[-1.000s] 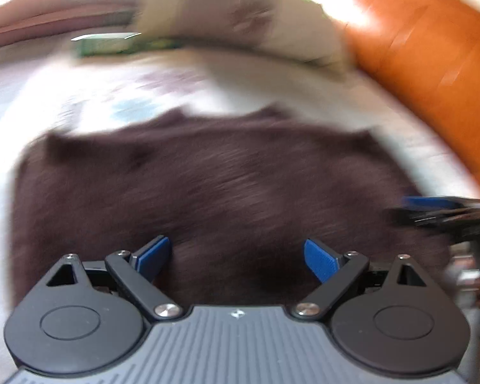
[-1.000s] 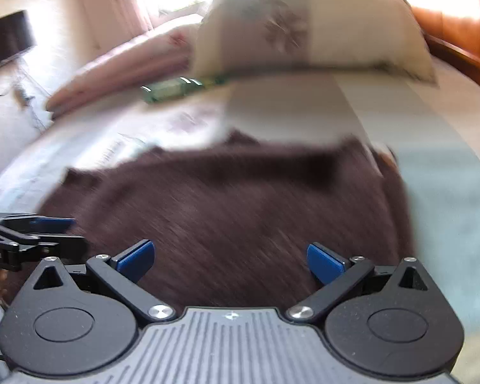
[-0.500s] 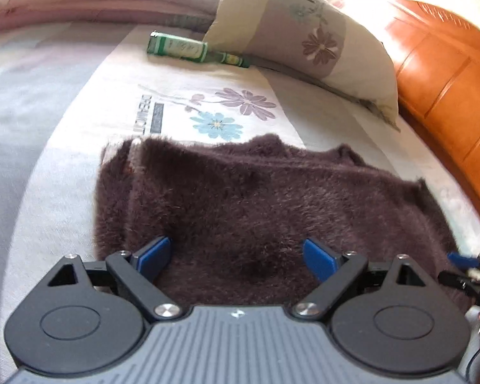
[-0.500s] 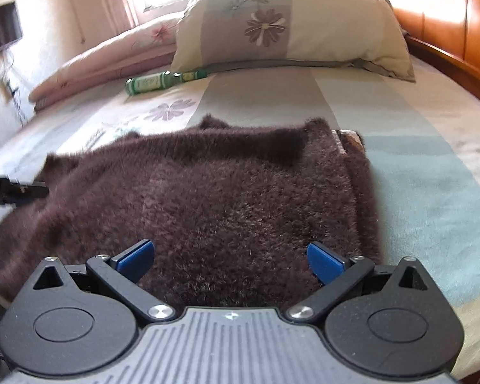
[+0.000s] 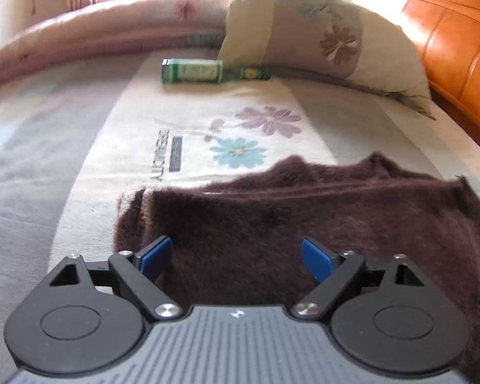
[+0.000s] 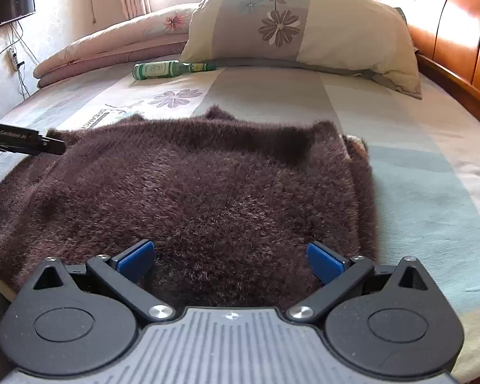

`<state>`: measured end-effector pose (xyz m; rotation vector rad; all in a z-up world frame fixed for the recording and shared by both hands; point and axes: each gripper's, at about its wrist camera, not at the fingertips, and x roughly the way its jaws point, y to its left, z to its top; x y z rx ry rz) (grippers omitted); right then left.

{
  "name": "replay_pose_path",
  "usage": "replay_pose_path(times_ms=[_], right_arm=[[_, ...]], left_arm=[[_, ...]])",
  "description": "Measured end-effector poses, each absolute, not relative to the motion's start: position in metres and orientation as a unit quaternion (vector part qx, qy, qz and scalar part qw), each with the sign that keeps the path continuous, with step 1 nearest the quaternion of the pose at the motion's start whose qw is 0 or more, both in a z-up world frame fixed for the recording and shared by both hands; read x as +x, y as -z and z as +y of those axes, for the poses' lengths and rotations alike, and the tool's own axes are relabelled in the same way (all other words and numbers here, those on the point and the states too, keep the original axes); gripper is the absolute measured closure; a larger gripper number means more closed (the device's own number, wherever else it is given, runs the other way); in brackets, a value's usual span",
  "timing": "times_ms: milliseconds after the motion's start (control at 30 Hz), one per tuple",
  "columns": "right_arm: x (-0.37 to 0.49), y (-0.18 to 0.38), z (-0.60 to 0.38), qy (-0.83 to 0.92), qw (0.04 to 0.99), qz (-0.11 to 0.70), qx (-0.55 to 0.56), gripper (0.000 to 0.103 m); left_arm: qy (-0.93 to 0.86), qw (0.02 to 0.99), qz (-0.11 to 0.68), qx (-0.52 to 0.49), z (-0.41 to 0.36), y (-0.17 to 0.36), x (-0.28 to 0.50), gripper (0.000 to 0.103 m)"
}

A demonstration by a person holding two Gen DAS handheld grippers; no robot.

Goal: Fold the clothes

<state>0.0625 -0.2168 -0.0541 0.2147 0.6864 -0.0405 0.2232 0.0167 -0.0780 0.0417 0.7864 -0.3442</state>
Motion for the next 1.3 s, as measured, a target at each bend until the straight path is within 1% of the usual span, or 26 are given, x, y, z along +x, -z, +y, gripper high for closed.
replay_pose_path(times_ms=[67,133,200,433,600,667,833,933,1133,1300], right_arm=[[0.061,0.048,-0.214,0.006,0.939,0.325,0.114,0.000],[0.060,0.042,-0.212,-0.009,0.942,0.314,0.122,0.000],[0.068,0.040,-0.207,-0.058,0.936,0.308,0.162,0.000],[0.082,0.063,-0.210,-0.066,0.919,0.331,0.204,0.000],[0.065,0.065,-0.231,0.002,0.922,0.342,0.181,0.000],[0.060,0.062,-0.233,0.005,0.923,0.338,0.184,0.000],[0.063,0.049,-0.231,0.049,0.935,0.317,0.150,0.000],[0.073,0.057,-0.240,0.098,0.917,0.354,0.156,0.000],[0.061,0.053,-0.228,0.086,0.922,0.349,0.147,0.000],[0.047,0.046,-0.216,0.071,0.925,0.342,0.151,0.000]], left_arm=[[0.189,0.908,0.374,0.004,0.018,0.073,0.210,0.011],[0.191,0.905,0.381,-0.006,0.018,0.074,0.205,0.011],[0.189,0.902,0.389,-0.015,0.017,0.077,0.200,0.011],[0.186,0.893,0.410,-0.024,0.022,0.090,0.193,0.011],[0.188,0.892,0.409,-0.037,0.029,0.090,0.195,0.011],[0.197,0.890,0.409,-0.038,0.029,0.090,0.194,0.011],[0.201,0.884,0.421,-0.038,0.030,0.094,0.193,0.010],[0.194,0.884,0.423,-0.040,0.032,0.093,0.189,0.010],[0.219,0.879,0.423,-0.017,0.021,0.084,0.168,0.010],[0.225,0.872,0.434,-0.019,0.019,0.087,0.147,0.010]])
